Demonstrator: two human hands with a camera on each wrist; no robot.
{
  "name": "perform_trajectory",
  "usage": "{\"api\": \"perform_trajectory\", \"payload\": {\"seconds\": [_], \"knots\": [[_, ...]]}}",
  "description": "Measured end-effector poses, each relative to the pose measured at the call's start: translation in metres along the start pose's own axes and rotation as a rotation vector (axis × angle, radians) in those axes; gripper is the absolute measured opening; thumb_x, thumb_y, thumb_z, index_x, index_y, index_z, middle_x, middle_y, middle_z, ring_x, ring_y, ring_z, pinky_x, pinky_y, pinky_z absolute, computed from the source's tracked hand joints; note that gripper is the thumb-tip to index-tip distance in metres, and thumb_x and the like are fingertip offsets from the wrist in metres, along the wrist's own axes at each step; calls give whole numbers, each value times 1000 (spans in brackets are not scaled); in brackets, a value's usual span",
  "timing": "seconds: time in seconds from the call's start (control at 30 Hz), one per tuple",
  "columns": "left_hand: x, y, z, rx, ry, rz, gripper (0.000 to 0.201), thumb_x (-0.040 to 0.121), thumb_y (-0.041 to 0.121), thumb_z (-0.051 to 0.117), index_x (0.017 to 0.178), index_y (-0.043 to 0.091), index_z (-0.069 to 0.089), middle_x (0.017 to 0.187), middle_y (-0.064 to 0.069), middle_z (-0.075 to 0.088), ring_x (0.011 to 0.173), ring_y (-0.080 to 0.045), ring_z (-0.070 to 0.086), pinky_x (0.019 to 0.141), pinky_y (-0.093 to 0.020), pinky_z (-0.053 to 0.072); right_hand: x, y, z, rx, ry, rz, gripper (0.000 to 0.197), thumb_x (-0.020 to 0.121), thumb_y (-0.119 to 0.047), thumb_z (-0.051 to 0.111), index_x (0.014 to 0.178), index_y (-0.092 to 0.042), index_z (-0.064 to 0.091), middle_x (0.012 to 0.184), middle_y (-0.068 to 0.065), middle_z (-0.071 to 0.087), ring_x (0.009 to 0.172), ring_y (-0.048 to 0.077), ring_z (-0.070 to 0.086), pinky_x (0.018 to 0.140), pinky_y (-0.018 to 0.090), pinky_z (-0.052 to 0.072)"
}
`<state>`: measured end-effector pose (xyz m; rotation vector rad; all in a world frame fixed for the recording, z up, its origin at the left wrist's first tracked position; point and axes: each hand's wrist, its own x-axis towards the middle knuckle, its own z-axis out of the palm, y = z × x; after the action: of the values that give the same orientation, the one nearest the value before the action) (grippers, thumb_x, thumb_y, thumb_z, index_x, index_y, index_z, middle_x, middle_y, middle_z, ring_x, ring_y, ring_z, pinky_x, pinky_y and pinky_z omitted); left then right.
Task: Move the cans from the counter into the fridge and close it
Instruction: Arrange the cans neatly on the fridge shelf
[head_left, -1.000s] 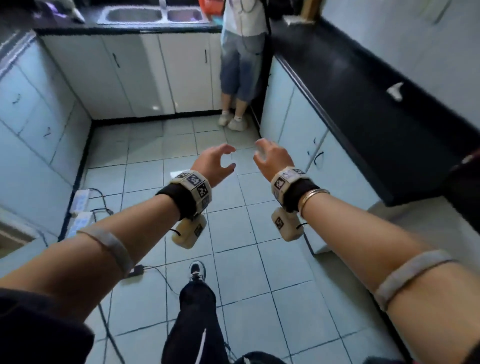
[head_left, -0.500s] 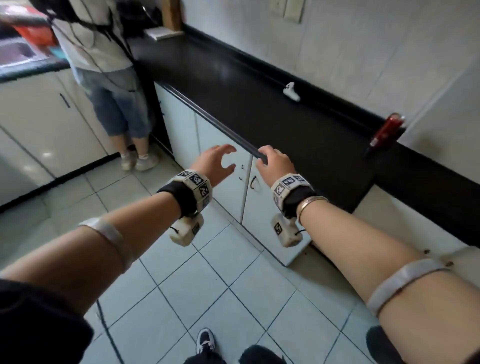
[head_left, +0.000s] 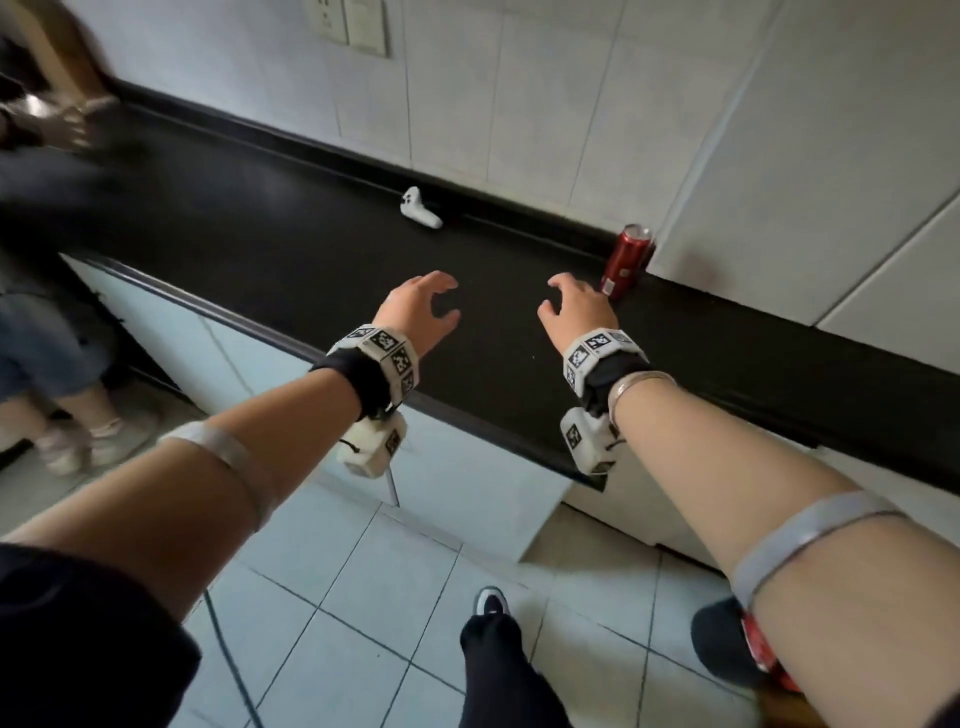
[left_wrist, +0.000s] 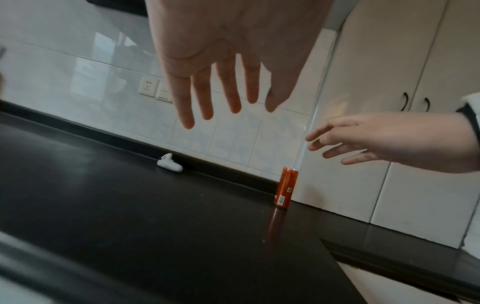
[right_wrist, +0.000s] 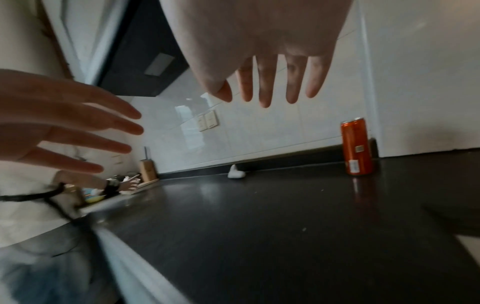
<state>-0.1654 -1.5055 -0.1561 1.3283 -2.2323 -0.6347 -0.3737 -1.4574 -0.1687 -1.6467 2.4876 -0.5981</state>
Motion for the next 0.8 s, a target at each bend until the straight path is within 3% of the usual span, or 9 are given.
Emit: {"api": "perform_trajectory", "payload": {"seconds": [0.1, 0.37, 0.5, 0.53, 0.63, 0.8], "knots": [[63, 15, 22, -1, -4, 15, 40, 84, 20, 63, 123, 14, 55, 122, -9, 60, 111, -25, 56, 92, -25, 41, 60, 36, -8, -56, 20, 74, 39, 92, -29, 49, 130, -20, 48, 130, 8, 54, 117, 32, 52, 89, 39, 45], [206, 48, 87, -4, -62, 25, 41, 85, 21, 62, 125, 15, 54, 124, -6, 60, 113, -23, 56, 94, -25, 39, 201, 119, -14, -108, -34, 231, 46, 89, -31, 57, 131, -19, 45, 136, 11, 47, 121, 36, 48, 97, 42, 43], [221, 41, 104, 21, -107, 21, 41, 85, 21, 62, 125, 15, 54, 123, -6, 60, 111, -23, 56, 93, -26, 40, 219, 133, 4, -103, -62, 248, 55, 86, -32, 62, 136, -21, 40, 145, 7, 36, 128, 35, 41, 101, 47, 41], [285, 41, 144, 37, -167, -16, 41, 85, 22, 62, 124, 15, 54, 123, -6, 60, 111, -23, 56, 94, -26, 40, 277, 164, 30, -83, -105, 357, 60, 86, -32, 64, 138, -23, 36, 148, 7, 32, 131, 34, 38, 103, 48, 39], [280, 41, 147, 31, -187, 2, 40, 85, 22, 61, 124, 16, 54, 124, -4, 59, 114, -21, 55, 96, -26, 39, 277, 166, 30, -34, -156, 354, 68, 85, -31, 67, 142, -25, 30, 152, 8, 23, 134, 35, 33, 106, 50, 37], [290, 39, 170, 27, -217, 24, 40, 84, 22, 62, 124, 17, 54, 123, -5, 58, 115, -20, 54, 97, -28, 40, 291, 172, 37, 32, -224, 370, 71, 82, -27, 71, 140, -23, 31, 145, 14, 29, 125, 39, 46, 100, 48, 42]]}}
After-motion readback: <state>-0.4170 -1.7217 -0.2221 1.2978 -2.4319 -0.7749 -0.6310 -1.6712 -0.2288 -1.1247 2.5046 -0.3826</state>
